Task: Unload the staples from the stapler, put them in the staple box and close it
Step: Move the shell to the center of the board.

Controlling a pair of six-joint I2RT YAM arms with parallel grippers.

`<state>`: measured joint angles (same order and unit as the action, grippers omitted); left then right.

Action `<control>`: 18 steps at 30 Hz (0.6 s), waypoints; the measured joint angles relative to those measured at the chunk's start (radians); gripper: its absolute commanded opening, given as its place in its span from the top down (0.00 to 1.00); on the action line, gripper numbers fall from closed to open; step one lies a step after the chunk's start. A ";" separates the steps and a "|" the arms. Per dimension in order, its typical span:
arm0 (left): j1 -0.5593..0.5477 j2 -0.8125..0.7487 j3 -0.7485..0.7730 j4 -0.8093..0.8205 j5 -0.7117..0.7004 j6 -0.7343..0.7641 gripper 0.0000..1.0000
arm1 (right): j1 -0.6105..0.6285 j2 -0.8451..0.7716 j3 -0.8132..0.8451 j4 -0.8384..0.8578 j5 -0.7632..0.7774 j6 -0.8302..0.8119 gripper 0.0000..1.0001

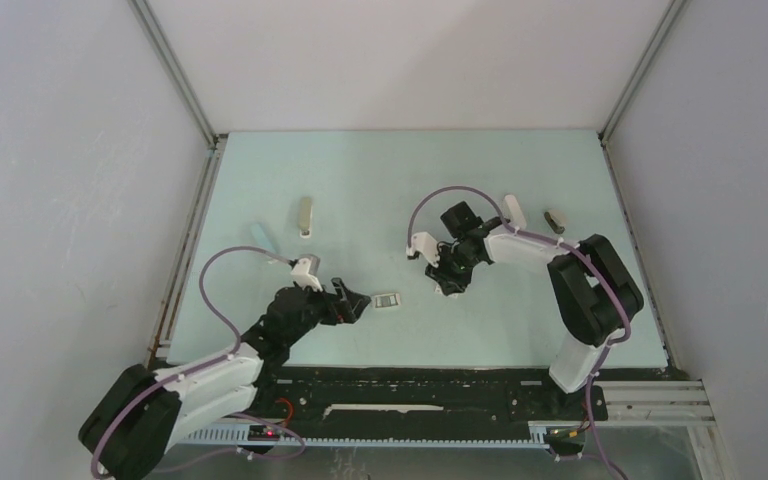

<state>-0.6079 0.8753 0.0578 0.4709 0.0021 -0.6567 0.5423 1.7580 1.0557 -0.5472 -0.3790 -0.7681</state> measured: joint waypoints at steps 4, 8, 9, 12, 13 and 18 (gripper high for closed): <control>0.002 0.102 0.000 0.034 0.050 0.000 0.05 | 0.054 -0.027 -0.027 0.001 -0.022 -0.035 0.63; 0.008 0.200 0.020 0.093 0.108 -0.006 0.13 | 0.103 -0.028 -0.030 0.000 -0.024 -0.076 0.62; 0.010 0.222 0.030 0.102 0.121 -0.009 0.15 | 0.111 -0.028 -0.030 0.000 -0.023 -0.085 0.61; 0.015 0.289 0.060 0.124 0.165 -0.019 0.21 | 0.138 -0.028 -0.030 -0.001 -0.014 -0.121 0.59; 0.017 0.310 0.069 0.129 0.179 -0.024 0.22 | 0.145 -0.028 -0.030 0.000 -0.010 -0.130 0.58; 0.024 0.386 0.106 0.151 0.232 -0.033 0.26 | 0.187 -0.027 -0.030 0.000 0.013 -0.171 0.51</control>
<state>-0.5835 1.2610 0.1635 0.6216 0.2344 -0.6899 0.7288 1.7313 1.0260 -0.5472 -0.3660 -0.9386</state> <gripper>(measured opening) 0.753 0.445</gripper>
